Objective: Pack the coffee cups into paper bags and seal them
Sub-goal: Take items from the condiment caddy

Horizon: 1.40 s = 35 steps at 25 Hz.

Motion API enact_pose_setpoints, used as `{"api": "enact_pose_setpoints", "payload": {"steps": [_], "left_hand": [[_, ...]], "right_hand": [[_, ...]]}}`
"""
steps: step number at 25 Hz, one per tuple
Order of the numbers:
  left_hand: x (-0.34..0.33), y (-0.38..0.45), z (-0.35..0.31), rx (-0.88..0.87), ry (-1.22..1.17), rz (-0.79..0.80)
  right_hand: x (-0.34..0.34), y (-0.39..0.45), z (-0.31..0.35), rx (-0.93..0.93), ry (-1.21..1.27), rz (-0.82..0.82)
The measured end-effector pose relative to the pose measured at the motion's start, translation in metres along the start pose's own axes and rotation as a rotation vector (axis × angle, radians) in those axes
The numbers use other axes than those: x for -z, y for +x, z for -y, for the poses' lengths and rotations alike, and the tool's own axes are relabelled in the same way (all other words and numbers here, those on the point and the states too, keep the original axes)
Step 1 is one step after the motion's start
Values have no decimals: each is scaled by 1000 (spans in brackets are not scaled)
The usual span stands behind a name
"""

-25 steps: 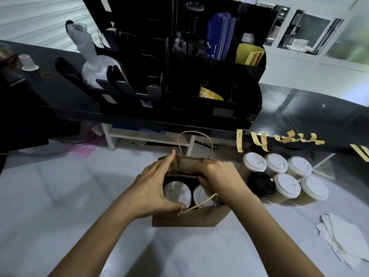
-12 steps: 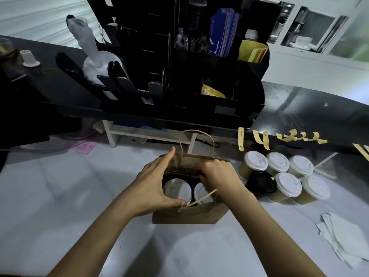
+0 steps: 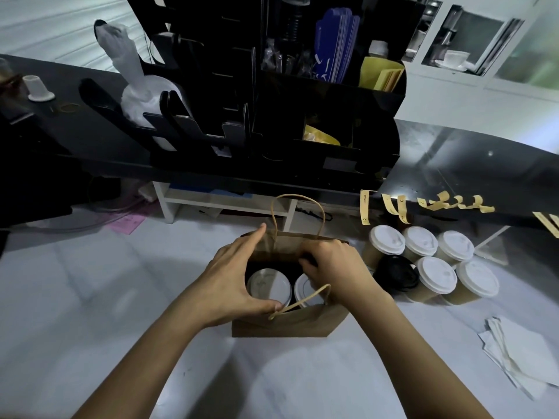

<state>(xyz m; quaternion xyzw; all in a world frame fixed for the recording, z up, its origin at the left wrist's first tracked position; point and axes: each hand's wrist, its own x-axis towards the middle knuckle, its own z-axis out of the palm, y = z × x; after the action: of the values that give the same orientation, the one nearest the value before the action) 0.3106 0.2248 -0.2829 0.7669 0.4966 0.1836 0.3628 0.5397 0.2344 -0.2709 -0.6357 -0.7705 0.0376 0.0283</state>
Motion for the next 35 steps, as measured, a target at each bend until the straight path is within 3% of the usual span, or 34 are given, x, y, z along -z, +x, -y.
{"api": "enact_pose_setpoints", "payload": {"steps": [5, 9, 13, 16, 25, 35], "left_hand": [[1, 1, 0, -18, 5, 10], [0, 3, 0, -40, -5, 17], [-5, 6, -1, -67, -1, 27], [-11, 9, -4, -56, 6, 19], [-4, 5, -28, -180, 130, -171], [11, -10, -86, -362, 57, -315]], "right_hand": [[6, -16, -6, 8, 93, -180], [5, -37, -17, -143, 131, -376], [0, -54, -29, -327, 215, -320], [0, -65, -33, -363, 285, -296], [18, -85, -29, -364, 409, -378], [34, -96, -31, -324, 481, -519]]}}
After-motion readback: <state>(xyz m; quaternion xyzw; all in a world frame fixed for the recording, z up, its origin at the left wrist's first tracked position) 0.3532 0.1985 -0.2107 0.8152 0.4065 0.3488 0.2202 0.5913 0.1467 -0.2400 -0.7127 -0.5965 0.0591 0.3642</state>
